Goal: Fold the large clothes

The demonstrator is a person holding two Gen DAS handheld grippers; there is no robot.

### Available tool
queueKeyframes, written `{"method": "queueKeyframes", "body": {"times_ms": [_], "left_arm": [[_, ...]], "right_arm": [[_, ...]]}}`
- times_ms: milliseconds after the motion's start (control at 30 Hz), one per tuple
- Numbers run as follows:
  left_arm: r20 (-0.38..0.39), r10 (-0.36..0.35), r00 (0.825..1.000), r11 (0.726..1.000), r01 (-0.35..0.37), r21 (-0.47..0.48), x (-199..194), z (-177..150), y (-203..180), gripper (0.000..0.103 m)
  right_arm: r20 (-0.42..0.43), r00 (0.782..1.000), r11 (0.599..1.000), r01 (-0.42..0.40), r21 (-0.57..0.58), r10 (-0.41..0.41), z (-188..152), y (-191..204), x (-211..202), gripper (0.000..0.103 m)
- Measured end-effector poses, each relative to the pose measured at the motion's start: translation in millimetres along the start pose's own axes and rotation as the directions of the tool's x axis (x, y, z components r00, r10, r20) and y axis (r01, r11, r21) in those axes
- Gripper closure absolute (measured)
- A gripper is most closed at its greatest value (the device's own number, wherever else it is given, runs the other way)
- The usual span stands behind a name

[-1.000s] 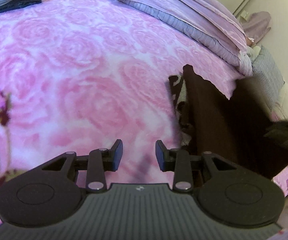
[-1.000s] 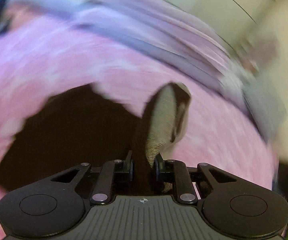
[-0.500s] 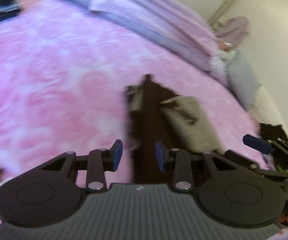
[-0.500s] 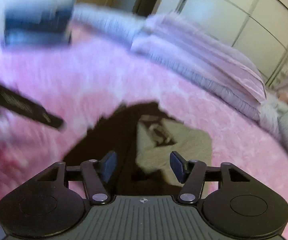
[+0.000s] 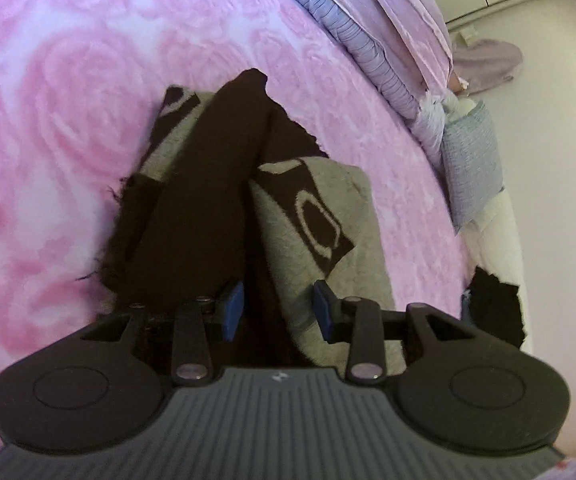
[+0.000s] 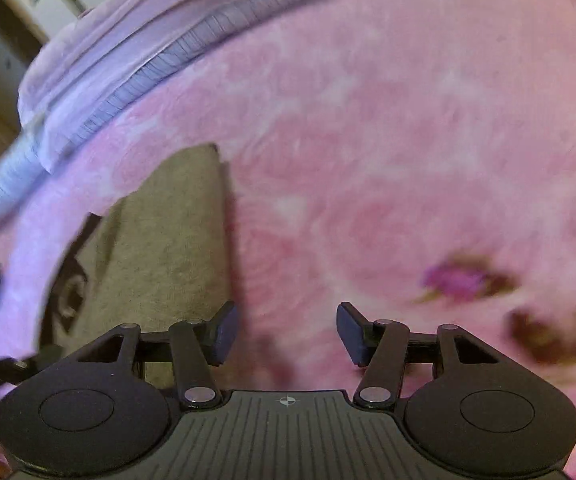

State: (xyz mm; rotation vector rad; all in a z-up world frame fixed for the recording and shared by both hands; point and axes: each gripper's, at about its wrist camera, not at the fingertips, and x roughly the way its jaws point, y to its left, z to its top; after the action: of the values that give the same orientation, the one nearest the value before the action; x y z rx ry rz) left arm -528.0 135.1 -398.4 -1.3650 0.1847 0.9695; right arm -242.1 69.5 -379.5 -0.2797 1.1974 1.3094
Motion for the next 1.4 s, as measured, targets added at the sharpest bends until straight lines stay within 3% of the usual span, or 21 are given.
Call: {"method": "queueKeyframes", "body": {"times_ms": [133,233,267,300,367,533,633,900,967,1200,1400], "left_arm": [[-0.020,-0.041,0.999,0.998,0.040,-0.040,16.1,5.1,0.4,0.070],[-0.016,-0.069,0.998,0.996,0.068,-0.049,21.3,7.9,-0.4,0.080],[-0.007,-0.075,0.997,0.997,0.074,-0.034,20.2,9.2,-2.6,0.087],[0.004,-0.079,0.997,0.997,0.079,-0.014,16.8,10.7,-4.5,0.089],[0.033,-0.080,0.996,0.996,0.079,0.044,4.3,13.6,-10.1,0.090],[0.125,-0.040,0.991,0.988,0.021,0.155,-34.7,23.1,-6.4,0.091],[0.147,-0.017,0.989,0.988,-0.007,0.157,-45.7,26.9,9.9,0.091],[0.183,-0.017,0.983,0.982,-0.018,0.186,-50.2,23.1,28.8,0.091],[0.172,0.017,0.985,0.978,-0.052,0.200,-43.0,20.7,32.1,0.091],[0.167,0.009,0.986,0.980,-0.042,0.197,-45.2,22.2,33.6,0.087],[0.198,0.015,0.980,0.983,-0.050,0.177,-71.8,17.7,25.7,0.086]], "right_arm": [[-0.008,0.999,0.999,0.032,-0.033,-0.032,12.4,7.4,10.7,0.051],[-0.032,0.998,0.996,0.056,-0.075,-0.058,13.1,13.5,17.4,0.051],[-0.038,0.998,0.995,0.053,-0.085,-0.056,14.3,16.3,23.1,0.054],[-0.043,0.998,0.994,0.041,-0.096,-0.045,15.7,19.8,25.0,0.063],[-0.053,0.998,0.991,0.014,-0.132,-0.021,13.9,30.9,25.2,0.075],[-0.046,0.999,0.965,0.012,-0.262,-0.025,10.3,68.2,27.7,0.075],[-0.065,0.998,0.951,-0.032,-0.307,0.013,5.7,86.2,31.7,0.075],[-0.014,0.999,0.902,0.020,-0.432,-0.029,-14.8,111.5,37.1,0.075],[-0.004,0.999,0.895,0.034,-0.445,-0.040,-17.7,112.5,40.8,0.074],[0.012,0.999,0.885,0.049,-0.463,-0.049,-20.7,116.0,39.9,0.074],[0.038,0.999,0.887,0.036,-0.460,-0.021,-21.8,110.0,35.2,0.072]]}}
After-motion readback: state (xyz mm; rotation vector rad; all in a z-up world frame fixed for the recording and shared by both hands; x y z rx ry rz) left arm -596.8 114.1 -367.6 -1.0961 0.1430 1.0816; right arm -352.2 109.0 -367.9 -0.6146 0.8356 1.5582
